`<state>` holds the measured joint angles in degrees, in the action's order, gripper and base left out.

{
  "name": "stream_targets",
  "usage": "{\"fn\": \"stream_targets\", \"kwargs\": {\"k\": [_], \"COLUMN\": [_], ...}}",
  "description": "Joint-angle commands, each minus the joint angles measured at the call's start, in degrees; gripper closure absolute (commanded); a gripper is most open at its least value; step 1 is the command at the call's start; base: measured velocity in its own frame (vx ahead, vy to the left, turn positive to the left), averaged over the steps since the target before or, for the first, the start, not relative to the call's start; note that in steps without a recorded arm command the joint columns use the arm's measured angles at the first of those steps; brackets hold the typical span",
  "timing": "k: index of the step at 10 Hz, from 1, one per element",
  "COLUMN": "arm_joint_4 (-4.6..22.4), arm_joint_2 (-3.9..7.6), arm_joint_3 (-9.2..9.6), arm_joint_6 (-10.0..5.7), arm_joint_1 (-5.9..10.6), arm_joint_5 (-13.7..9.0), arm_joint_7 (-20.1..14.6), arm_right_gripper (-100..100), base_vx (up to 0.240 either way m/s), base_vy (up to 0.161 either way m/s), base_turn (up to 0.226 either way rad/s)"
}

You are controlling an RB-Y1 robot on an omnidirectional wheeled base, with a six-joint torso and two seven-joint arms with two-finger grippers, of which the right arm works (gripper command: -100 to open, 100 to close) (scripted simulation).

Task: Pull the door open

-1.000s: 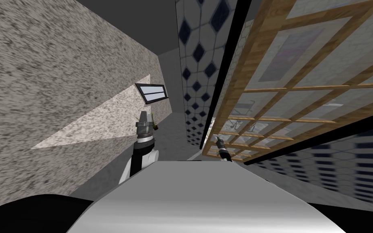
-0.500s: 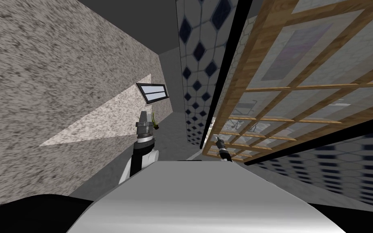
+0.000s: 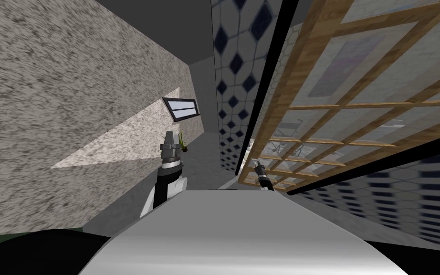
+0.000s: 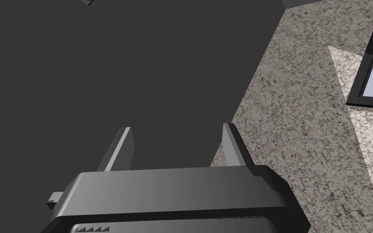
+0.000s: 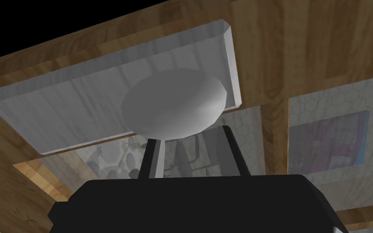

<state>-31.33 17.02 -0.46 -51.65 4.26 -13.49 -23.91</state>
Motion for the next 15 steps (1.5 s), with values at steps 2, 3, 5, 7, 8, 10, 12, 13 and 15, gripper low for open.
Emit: {"fn": "stream_targets", "kwargs": {"k": [2,3,5,7,8,10,12,13,15], "arm_joint_4": [0.4,0.37,0.35,0.33,0.3,0.28,0.25,0.22,0.19], "arm_joint_2": [-1.02,-1.25,-1.49,-1.76,-2.03,-2.32,-2.62,-2.92,-3.24], "arm_joint_3": [0.21,0.09,-0.04,-0.18,-0.33,-0.48,-0.64,-0.8,-0.98], "arm_joint_6": [-0.14,-0.06,0.02,0.1,0.19,0.28,0.38,0.47,0.58], "arm_joint_1": [0.4,0.5,0.61,0.73,0.85,0.98,1.11,1.24,1.39], "arm_joint_5": [0.29,0.31,0.33,0.35,0.38,0.4,0.43,0.45,0.48], "arm_joint_7": [-4.15,-5.79,-8.14,-10.36,-12.55,-14.9,-17.24,-19.58,-21.95], "arm_right_gripper": [-100,-100,-100,-100,-100,-100,-100,-100,-100], "base_vx": [-0.055,-0.059,-0.027,-0.035,-0.04,-0.047,-0.039,-0.035,-0.052], "base_vy": [0.019,0.017,0.003,-0.007,-0.006,-0.005,-0.001,-0.004,-0.01], "base_turn": [0.044,0.018,0.005,0.011,0.008,0.012,0.007,0.01,0.012]}}
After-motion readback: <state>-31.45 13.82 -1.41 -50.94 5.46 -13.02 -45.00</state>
